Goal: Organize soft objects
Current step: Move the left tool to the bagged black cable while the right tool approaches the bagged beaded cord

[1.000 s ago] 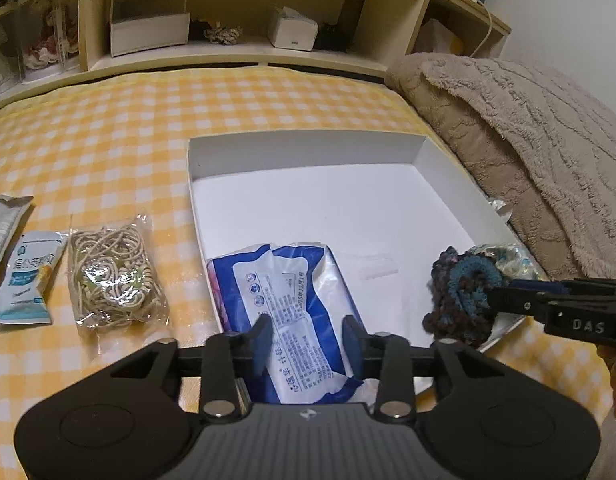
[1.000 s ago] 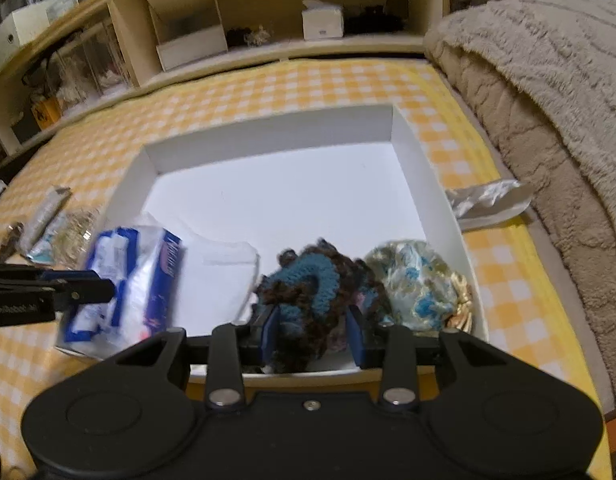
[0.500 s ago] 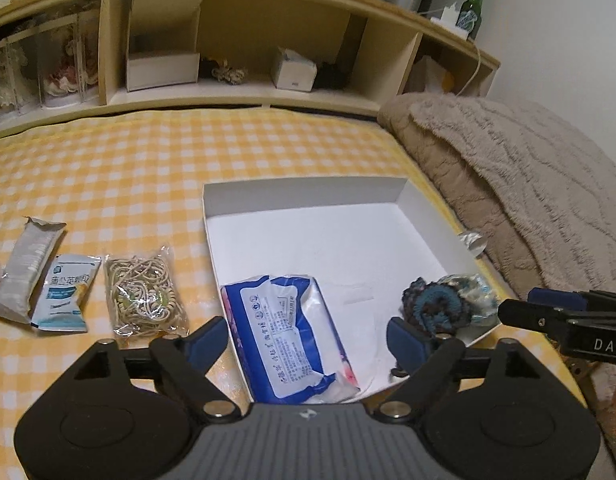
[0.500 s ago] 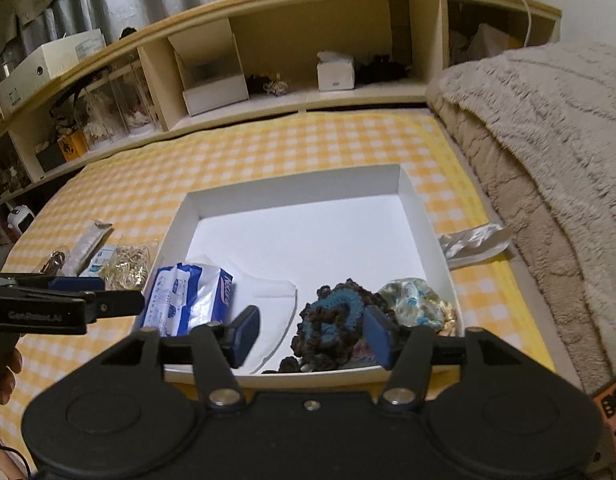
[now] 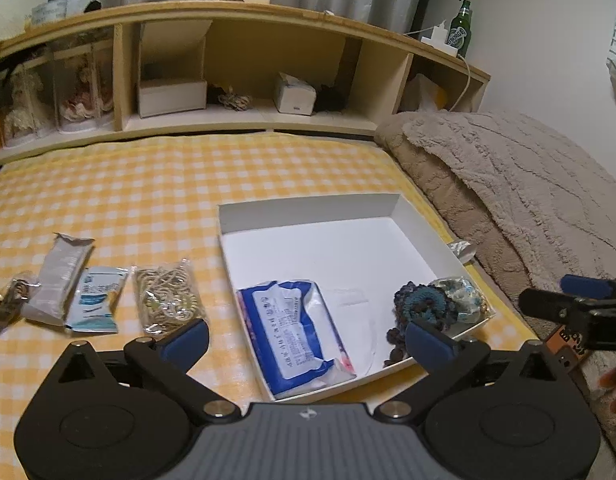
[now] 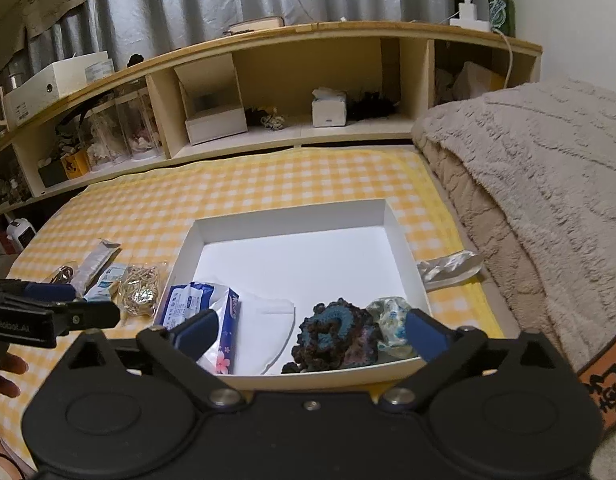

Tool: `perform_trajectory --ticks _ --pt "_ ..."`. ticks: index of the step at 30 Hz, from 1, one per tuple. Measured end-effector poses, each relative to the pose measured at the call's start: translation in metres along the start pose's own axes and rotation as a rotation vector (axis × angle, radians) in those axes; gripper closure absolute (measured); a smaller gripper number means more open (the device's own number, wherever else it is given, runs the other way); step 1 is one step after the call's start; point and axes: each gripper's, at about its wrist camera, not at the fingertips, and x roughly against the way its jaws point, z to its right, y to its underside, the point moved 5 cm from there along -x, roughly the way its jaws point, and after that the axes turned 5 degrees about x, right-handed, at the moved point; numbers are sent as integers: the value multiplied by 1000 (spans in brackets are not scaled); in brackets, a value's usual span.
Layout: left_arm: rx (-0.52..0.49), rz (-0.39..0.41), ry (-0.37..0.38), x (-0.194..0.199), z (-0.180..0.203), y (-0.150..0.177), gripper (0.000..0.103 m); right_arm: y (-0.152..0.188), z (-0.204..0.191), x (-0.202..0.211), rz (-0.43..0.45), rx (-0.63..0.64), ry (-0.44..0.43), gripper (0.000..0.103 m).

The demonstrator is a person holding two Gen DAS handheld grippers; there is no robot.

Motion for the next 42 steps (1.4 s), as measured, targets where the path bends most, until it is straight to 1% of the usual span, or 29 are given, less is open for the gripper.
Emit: perform_trajectory --ticks 3,6,13,17,25,27,34,42 --pt "-2 21 -7 8 -1 1 0 -1 -1 9 9 -3 21 0" --pt "-2 40 -7 17 -3 2 0 -1 -4 15 6 8 24 0" --pt "13 62 -7 33 -17 0 0 -3 -17 26 14 32 42 0" --pt "26 79 -33 42 -35 -3 0 -8 -27 27 22 53 41 0" --pt "64 90 -81 57 -79 -10 0 -23 -50 21 50 74 39 0" --pt "70 96 -98 62 -92 -13 0 -27 -57 18 56 70 31 0" --pt "88 116 -167 78 -138 -22 0 -40 -89 2 76 20 -56 0" --pt "134 106 -245 85 -201 -29 0 -45 -139 -21 89 37 -119 0"
